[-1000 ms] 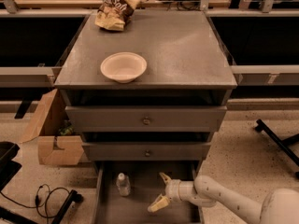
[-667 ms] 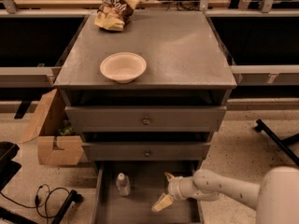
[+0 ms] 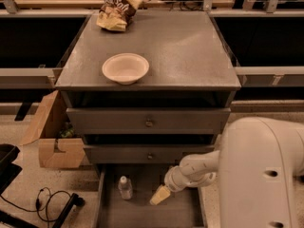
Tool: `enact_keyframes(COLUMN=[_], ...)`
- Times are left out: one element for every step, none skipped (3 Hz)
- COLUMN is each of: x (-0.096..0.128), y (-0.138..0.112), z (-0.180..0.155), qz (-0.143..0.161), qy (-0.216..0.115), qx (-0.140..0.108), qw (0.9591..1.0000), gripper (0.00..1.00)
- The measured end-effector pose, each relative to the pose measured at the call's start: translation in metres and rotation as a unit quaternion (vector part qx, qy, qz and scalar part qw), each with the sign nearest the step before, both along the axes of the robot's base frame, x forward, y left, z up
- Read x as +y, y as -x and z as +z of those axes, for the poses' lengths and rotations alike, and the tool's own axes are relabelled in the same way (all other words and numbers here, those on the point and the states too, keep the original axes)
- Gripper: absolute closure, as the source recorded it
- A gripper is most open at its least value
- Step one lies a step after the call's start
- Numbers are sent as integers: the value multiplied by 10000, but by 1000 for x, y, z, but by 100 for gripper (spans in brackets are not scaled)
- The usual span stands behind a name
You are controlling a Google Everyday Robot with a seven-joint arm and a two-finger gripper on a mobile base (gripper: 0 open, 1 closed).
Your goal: Place blue plastic bottle into bottom drawer
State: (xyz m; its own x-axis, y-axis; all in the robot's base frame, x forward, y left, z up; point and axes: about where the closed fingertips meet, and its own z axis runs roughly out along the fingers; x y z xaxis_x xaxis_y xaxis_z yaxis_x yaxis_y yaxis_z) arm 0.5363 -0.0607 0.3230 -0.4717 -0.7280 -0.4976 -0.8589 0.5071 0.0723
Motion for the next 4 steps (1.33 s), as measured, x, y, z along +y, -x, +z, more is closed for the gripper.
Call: enact_keyframes(x=[10, 13, -12, -51], y=[5, 5, 16, 33], z=[27, 24, 33, 65], qz=[-27, -2, -10, -258], qy=[261, 245, 479, 872], qx=[66, 83, 170, 127], qw=[9996, 9997, 9987, 9958], gripper=[0, 0, 0, 0])
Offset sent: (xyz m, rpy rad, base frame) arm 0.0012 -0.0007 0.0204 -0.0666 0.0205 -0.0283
